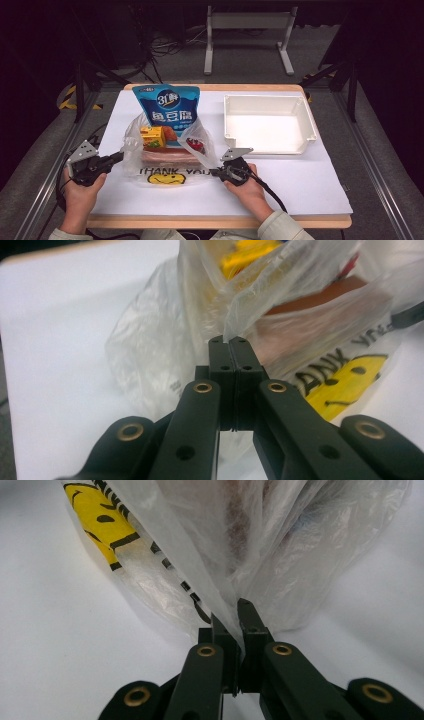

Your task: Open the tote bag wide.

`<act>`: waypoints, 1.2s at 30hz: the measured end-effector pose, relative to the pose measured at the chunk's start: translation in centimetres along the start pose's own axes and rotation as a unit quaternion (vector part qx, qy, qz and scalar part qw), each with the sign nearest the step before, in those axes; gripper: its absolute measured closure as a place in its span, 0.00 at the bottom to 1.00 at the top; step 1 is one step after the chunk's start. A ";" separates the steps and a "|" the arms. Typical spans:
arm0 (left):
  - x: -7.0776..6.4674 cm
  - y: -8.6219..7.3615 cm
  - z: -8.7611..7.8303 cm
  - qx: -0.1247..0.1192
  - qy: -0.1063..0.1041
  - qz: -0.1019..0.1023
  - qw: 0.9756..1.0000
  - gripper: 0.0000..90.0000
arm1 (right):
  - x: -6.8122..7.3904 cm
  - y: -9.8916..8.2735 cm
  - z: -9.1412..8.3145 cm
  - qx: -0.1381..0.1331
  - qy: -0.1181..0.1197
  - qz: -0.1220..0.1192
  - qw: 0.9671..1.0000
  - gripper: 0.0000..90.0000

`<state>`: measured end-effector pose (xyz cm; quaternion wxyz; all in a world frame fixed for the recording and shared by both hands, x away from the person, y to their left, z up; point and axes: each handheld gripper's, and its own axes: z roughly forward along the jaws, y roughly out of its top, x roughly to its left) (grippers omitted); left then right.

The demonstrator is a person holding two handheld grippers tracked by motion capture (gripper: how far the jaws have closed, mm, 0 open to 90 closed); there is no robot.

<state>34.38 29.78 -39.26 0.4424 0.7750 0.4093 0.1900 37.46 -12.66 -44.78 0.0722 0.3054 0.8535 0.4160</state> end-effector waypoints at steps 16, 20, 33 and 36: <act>1.7 -3.5 2.5 0.091 -0.038 -0.044 0.994 1.00 | -0.3 -0.4 -0.4 0.011 -0.001 0.005 1.000 1.00; 1.7 -3.7 3.3 0.101 -0.034 -0.040 0.994 1.00 | -0.7 -0.6 -0.5 0.014 -0.005 0.013 1.000 1.00; 1.8 -4.0 3.8 0.072 -0.052 -0.042 0.995 1.00 | -0.9 -0.5 -0.9 -0.009 0.005 0.016 1.000 0.78; 1.7 -4.1 3.9 0.075 -0.052 -0.038 0.995 1.00 | -0.6 0.1 -1.4 -0.031 0.004 0.015 0.999 0.55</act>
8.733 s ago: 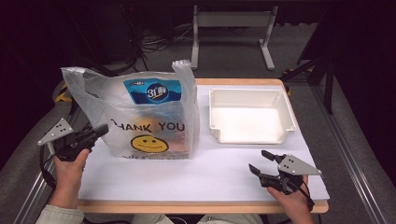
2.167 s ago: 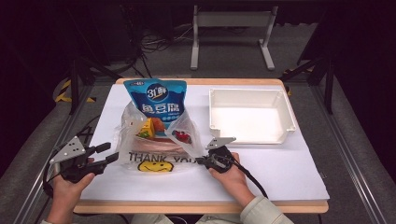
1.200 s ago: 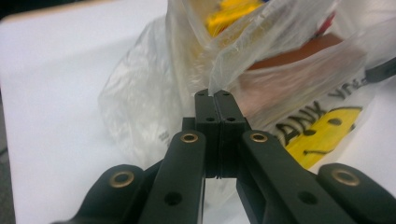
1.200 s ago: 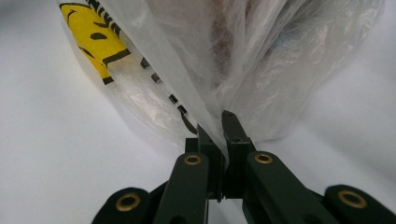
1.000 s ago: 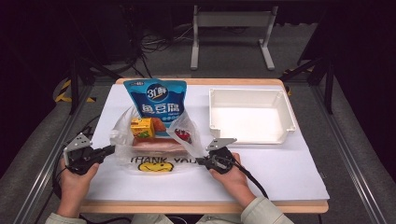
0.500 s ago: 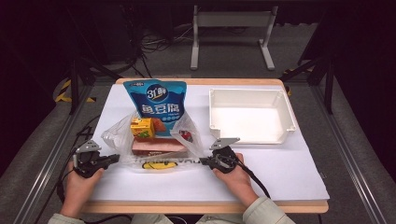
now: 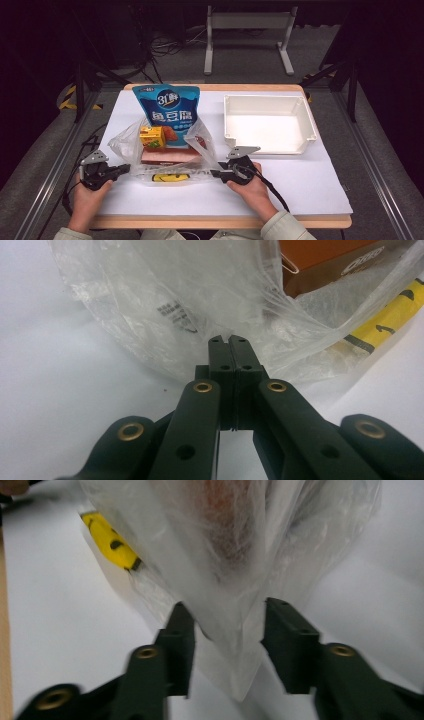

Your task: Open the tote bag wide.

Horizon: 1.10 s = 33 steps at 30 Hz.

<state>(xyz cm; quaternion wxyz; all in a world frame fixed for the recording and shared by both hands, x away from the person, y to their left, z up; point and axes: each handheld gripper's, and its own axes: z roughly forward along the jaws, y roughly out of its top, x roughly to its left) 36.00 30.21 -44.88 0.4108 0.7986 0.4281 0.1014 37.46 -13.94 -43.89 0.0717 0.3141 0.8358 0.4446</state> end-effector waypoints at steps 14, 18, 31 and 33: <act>-0.3 0.0 -0.4 -0.020 -0.018 0.014 1.000 1.00 | 2.4 4.1 -3.7 -0.114 0.026 -0.032 0.993 0.24; -0.3 0.0 -0.4 -0.021 -0.019 0.013 1.000 1.00 | 3.4 5.9 -4.1 -0.123 0.022 -0.055 0.991 0.22; -0.3 0.0 -0.3 -0.021 -0.025 0.019 0.999 1.00 | 5.5 9.3 -1.9 -0.134 -0.017 -0.057 0.989 0.09; -0.3 0.0 -0.3 -0.020 -0.025 0.019 0.999 1.00 | 5.8 9.4 -1.4 -0.132 -0.040 -0.059 0.989 0.08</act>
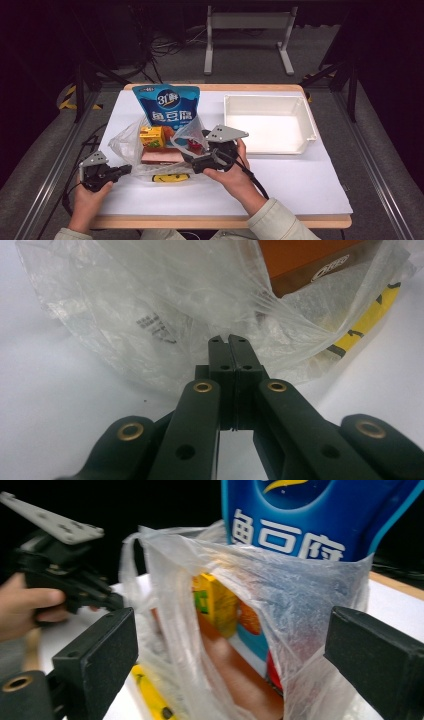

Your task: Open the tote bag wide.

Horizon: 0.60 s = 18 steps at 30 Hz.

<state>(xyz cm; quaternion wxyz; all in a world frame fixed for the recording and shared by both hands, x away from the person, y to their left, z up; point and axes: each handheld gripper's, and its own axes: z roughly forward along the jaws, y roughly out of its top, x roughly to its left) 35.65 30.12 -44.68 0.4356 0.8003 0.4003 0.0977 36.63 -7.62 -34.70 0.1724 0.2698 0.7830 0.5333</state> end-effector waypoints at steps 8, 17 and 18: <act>-0.1 0.0 0.0 0.003 -0.002 0.002 1.000 1.00 | 0.0 -0.7 1.7 0.026 -0.059 -0.015 0.998 0.10; 0.0 0.0 0.0 0.002 0.000 0.008 1.000 1.00 | -1.1 -0.8 1.2 0.014 -0.066 -0.008 0.998 0.59; -0.1 0.0 0.0 0.001 -0.004 0.001 1.000 1.00 | -1.2 -0.8 1.1 0.014 -0.064 -0.007 0.998 0.66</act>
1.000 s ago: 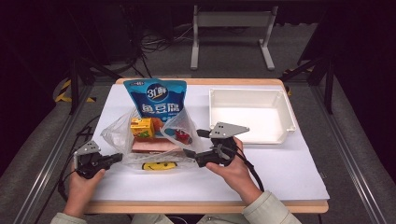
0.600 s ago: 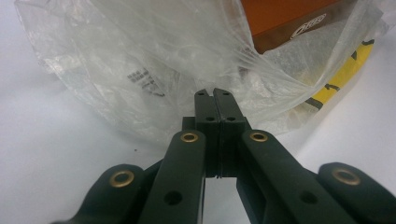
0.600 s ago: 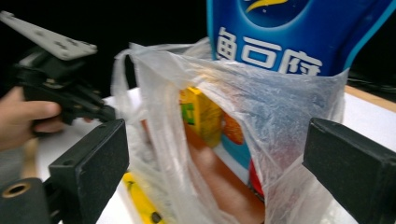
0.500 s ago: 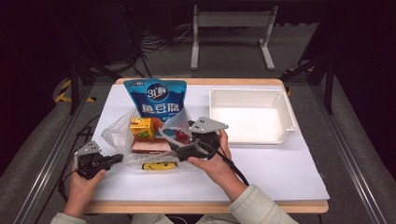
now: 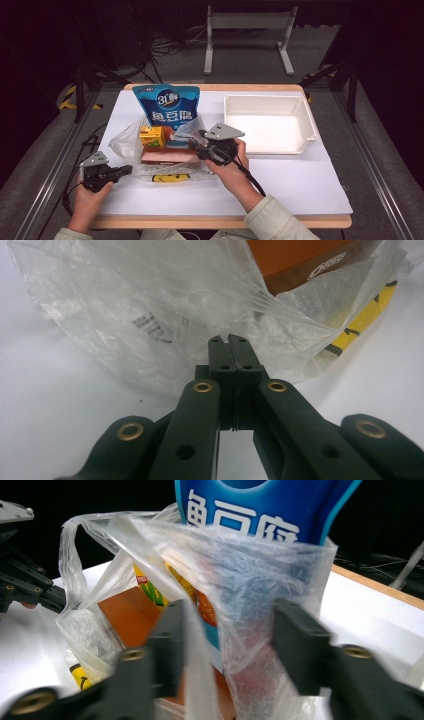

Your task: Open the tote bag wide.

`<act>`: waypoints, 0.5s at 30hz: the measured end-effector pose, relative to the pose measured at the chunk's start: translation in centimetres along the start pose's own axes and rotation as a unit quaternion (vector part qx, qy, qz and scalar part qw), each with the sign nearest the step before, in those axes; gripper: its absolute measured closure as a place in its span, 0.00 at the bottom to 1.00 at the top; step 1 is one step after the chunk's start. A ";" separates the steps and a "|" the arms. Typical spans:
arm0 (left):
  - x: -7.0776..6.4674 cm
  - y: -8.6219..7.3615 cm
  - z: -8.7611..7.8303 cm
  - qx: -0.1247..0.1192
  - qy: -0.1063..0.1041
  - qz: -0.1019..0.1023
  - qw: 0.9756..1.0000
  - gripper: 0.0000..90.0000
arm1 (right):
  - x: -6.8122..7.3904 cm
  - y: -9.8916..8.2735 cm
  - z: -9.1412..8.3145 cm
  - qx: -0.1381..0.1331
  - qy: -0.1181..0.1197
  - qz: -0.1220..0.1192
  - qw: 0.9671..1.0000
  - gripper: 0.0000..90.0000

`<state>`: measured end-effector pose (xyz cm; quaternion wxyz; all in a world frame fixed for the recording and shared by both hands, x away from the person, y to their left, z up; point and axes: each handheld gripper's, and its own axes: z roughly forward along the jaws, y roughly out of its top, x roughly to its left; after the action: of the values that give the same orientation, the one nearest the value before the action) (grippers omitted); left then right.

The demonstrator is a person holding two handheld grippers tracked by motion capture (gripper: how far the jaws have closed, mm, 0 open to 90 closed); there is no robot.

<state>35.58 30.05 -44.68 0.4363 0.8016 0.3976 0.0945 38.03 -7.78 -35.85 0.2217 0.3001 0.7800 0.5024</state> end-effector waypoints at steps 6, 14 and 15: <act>0.0 0.0 0.0 -0.002 -0.003 0.001 1.000 1.00 | -0.8 -0.5 -0.6 -0.002 0.016 -0.001 1.000 0.96; -0.1 0.0 -0.1 -0.003 -0.003 0.002 1.000 1.00 | -1.9 -1.6 -1.3 0.007 0.013 0.014 1.000 0.99; -0.1 0.0 -0.1 -0.003 -0.003 0.002 1.000 1.00 | -2.1 -1.8 -1.3 0.011 0.012 0.017 1.000 0.99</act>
<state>35.50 30.05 -44.65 0.4392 0.8016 0.3946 0.0942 38.21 -10.62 -36.90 0.2007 0.3094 0.7827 0.5013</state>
